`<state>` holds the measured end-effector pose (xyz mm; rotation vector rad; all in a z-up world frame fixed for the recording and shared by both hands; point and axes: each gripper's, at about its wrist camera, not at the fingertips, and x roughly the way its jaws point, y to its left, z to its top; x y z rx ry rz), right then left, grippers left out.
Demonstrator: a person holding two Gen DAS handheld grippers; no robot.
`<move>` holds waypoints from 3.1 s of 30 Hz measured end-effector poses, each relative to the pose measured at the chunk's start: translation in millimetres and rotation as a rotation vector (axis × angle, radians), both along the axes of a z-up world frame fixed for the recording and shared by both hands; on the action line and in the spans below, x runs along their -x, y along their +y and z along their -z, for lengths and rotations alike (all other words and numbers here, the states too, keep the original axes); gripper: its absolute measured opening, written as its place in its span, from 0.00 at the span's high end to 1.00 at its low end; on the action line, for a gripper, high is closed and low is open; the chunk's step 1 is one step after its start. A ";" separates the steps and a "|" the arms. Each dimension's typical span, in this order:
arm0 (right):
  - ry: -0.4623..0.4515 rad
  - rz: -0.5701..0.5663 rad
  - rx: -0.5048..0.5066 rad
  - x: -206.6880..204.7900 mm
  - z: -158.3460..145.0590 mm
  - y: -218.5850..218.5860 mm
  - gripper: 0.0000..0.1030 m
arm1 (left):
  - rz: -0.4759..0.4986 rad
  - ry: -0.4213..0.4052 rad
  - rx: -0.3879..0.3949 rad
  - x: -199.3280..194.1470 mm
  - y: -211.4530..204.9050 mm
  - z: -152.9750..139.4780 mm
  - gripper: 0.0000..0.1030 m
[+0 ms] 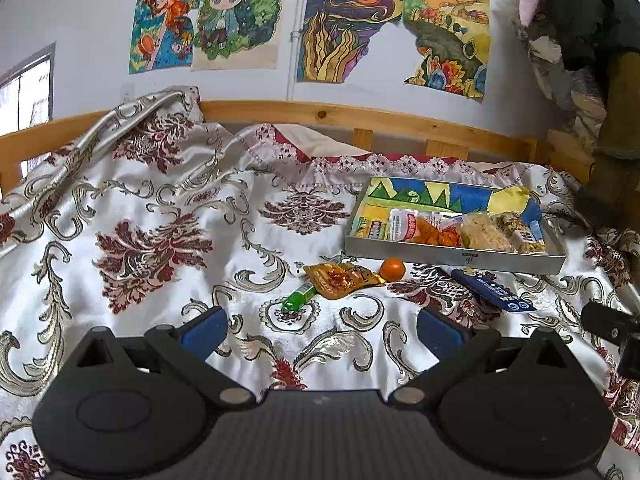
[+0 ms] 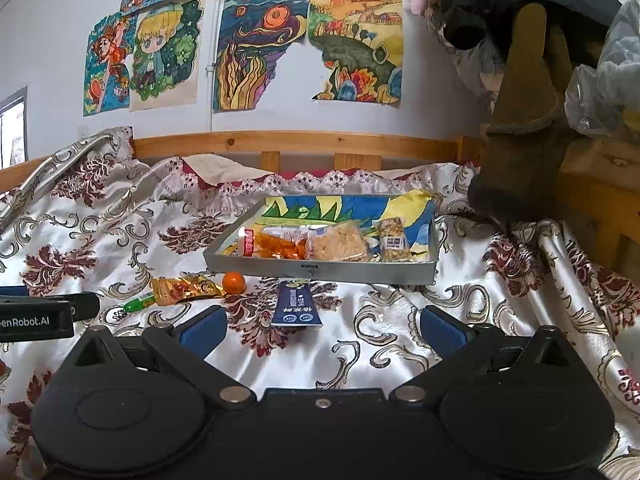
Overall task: Organize snacks
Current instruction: 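Withdraw both grippers from the tray back over the remaining snacks, then lower the left gripper toward the tangerine while the right lowers onto the blue bar pack, then close the left gripper on the tangerine while the right grasps the blue bar pack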
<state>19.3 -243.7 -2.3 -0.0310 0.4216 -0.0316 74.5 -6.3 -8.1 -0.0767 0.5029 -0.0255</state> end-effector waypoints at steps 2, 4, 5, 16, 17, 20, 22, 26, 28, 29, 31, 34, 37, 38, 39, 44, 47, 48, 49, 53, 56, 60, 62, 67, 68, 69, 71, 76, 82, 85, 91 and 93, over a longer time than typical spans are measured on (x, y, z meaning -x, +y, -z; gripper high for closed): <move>0.004 -0.001 -0.003 -1.6 1.5 0.2 0.01 | 0.000 0.005 -0.001 -2.0 0.5 1.6 0.00; 0.005 0.000 -0.011 -2.7 3.2 0.3 0.01 | 0.004 0.012 -0.003 -4.1 1.0 3.3 0.00; 0.005 0.002 -0.013 -3.1 4.0 0.2 0.01 | 0.007 0.016 -0.005 -5.4 1.1 4.2 0.00; 0.034 0.029 -0.062 -14.0 18.3 -3.2 0.01 | 0.020 0.061 0.004 -22.3 7.6 12.6 0.00; 0.040 0.029 -0.064 -15.7 20.2 -2.9 0.01 | 0.023 0.064 0.003 -23.8 7.4 13.8 0.00; 0.057 0.030 -0.069 -21.1 26.1 -2.1 0.01 | 0.033 0.081 0.000 -29.6 5.7 18.9 0.00; 0.068 0.031 -0.076 -24.1 29.2 -1.6 0.01 | 0.040 0.087 -0.001 -31.8 4.2 22.1 0.00; 0.077 0.038 -0.088 -27.4 33.3 -2.7 0.01 | 0.057 0.101 -0.007 -36.1 0.4 27.1 0.00; 0.078 0.041 -0.090 -28.6 34.9 -3.2 0.01 | 0.060 0.110 -0.010 -38.9 -0.6 29.2 0.00; 0.077 0.042 -0.089 -29.3 35.5 -3.3 0.01 | 0.060 0.112 -0.009 -40.0 -0.5 30.1 0.00; 0.078 0.044 -0.084 -31.5 36.4 -3.3 0.01 | 0.057 0.113 -0.007 -43.6 0.1 31.0 0.00; 0.076 0.032 -0.080 -34.7 37.6 -1.6 0.01 | 0.057 0.121 -0.003 -52.6 2.3 31.4 0.00; 0.065 -0.003 -0.064 -42.6 36.6 2.5 0.01 | 0.065 0.128 -0.009 -62.4 3.4 31.6 0.00; 0.056 -0.014 -0.052 -45.7 36.0 4.0 0.01 | 0.069 0.128 -0.007 -65.8 4.1 31.7 0.00; 0.046 -0.023 -0.038 -49.6 35.2 5.1 0.01 | 0.074 0.132 -0.005 -70.0 4.8 31.6 0.00; 0.017 -0.044 0.008 -78.4 35.4 3.5 0.01 | 0.107 0.135 0.006 -94.5 3.9 29.7 0.00; 0.012 -0.046 0.011 -95.5 36.7 1.6 0.01 | 0.139 0.135 0.004 -114.0 -0.4 28.6 0.00; 0.009 -0.048 0.012 -101.0 38.1 1.6 0.01 | 0.151 0.135 0.004 -119.6 -1.8 29.1 0.00; 0.009 -0.048 0.010 -105.2 39.7 1.1 0.01 | 0.162 0.136 0.002 -126.4 -3.9 29.7 0.00; 0.020 -0.036 -0.013 -121.5 50.9 -0.4 0.02 | 0.196 0.142 0.006 -153.5 -13.8 35.4 0.00; 0.037 -0.028 -0.002 -128.6 60.7 2.7 0.09 | 0.236 0.165 -0.006 -173.8 -24.5 44.6 0.00; 0.061 -0.024 0.016 -138.1 72.1 7.6 0.14 | 0.277 0.179 -0.020 -191.9 -37.0 54.7 0.00; 0.066 -0.024 0.009 -141.8 75.8 8.2 0.16 | 0.292 0.180 -0.043 -199.4 -44.3 58.8 0.01; 0.078 -0.024 -0.021 -148.4 81.5 8.9 0.24 | 0.322 0.190 -0.061 -213.2 -54.2 67.4 0.01; 0.079 -0.029 -0.025 -149.5 82.4 9.4 0.25 | 0.320 0.199 -0.059 -215.8 -54.8 68.5 0.03; 0.080 -0.032 -0.027 -150.4 82.8 9.6 0.27 | 0.323 0.205 -0.053 -218.1 -55.4 70.1 0.04; 0.082 -0.034 -0.030 -151.8 83.9 10.1 0.32 | 0.331 0.200 -0.054 -221.0 -56.7 71.3 0.09; 0.084 -0.033 -0.045 -152.8 84.8 8.2 0.46 | 0.371 0.197 -0.049 -223.3 -62.4 70.4 0.23; 0.086 -0.046 -0.043 -153.0 86.8 10.4 0.55 | 0.403 0.205 -0.057 -223.5 -68.4 74.3 0.40; 0.084 -0.049 -0.039 -152.7 87.8 11.7 0.56 | 0.418 0.217 -0.049 -224.1 -69.7 76.3 0.53; 0.088 -0.052 -0.041 -153.5 89.8 12.0 0.57 | 0.394 0.224 -0.039 -226.4 -69.0 80.3 0.65; 0.090 -0.053 -0.039 -153.7 90.6 12.4 0.57 | 0.389 0.225 -0.030 -225.9 -67.8 80.1 0.66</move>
